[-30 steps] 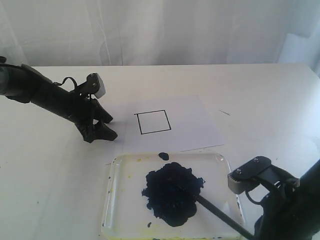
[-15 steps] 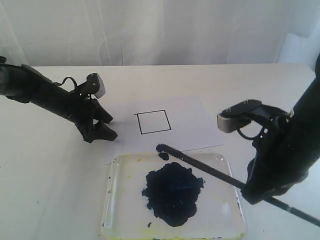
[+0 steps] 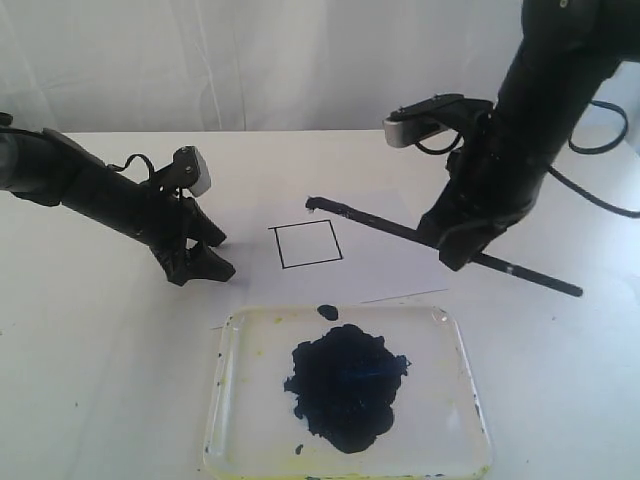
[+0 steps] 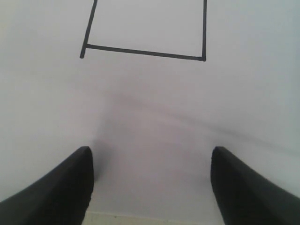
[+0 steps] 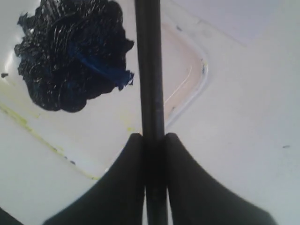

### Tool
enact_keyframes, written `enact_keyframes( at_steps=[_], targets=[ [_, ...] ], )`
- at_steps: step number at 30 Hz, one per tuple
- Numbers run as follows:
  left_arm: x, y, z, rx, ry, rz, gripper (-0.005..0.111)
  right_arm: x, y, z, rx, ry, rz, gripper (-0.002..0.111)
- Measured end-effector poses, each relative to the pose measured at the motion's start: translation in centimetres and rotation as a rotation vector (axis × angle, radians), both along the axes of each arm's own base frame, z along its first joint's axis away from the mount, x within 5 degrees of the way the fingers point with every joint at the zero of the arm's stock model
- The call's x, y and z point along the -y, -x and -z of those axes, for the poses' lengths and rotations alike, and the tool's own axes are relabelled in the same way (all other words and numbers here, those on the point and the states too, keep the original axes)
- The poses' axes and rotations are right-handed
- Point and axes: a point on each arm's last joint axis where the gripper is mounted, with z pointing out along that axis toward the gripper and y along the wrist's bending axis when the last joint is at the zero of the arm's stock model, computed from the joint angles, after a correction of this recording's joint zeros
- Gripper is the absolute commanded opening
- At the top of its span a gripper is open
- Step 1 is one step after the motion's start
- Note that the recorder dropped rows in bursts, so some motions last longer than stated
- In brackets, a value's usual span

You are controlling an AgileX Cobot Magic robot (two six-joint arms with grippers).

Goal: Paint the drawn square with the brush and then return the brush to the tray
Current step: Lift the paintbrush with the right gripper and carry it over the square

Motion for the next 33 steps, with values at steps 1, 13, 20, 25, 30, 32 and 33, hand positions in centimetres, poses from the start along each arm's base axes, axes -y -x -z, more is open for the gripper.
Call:
enact_keyframes(
  at_steps=[1,13,20,25,30,32,33],
  targets=[
    [0.0,0.0,0.0,0.000,0.000,0.000,0.072,-0.2,-0.7,0.1,0.005,-0.001,0.000,0.000],
    [0.0,0.0,0.0,-0.005,-0.002,-0.003,0.072,-1.5,-5.5,2.8,0.017,0.042,-0.068,0.000],
    [0.0,0.0,0.0,-0.005,-0.003,-0.002,0.072,-2.0,-7.2,3.9,0.019,0.052,-0.075,0.000],
    [0.0,0.0,0.0,-0.005,-0.003,-0.002,0.072,-2.8,-8.0,4.6,0.019,0.054,-0.087,0.000],
    [0.0,0.0,0.0,-0.005,-0.003,-0.002,0.072,-4.6,-7.8,5.8,0.003,0.062,-0.131,0.000],
    [0.0,0.0,0.0,-0.005,-0.003,-0.002,0.072,-5.2,-7.6,5.9,-0.001,0.064,-0.147,0.000],
    [0.0,0.0,0.0,-0.005,-0.003,-0.002,0.072,-5.3,-7.5,5.9,-0.001,0.064,-0.149,0.000]
  ],
)
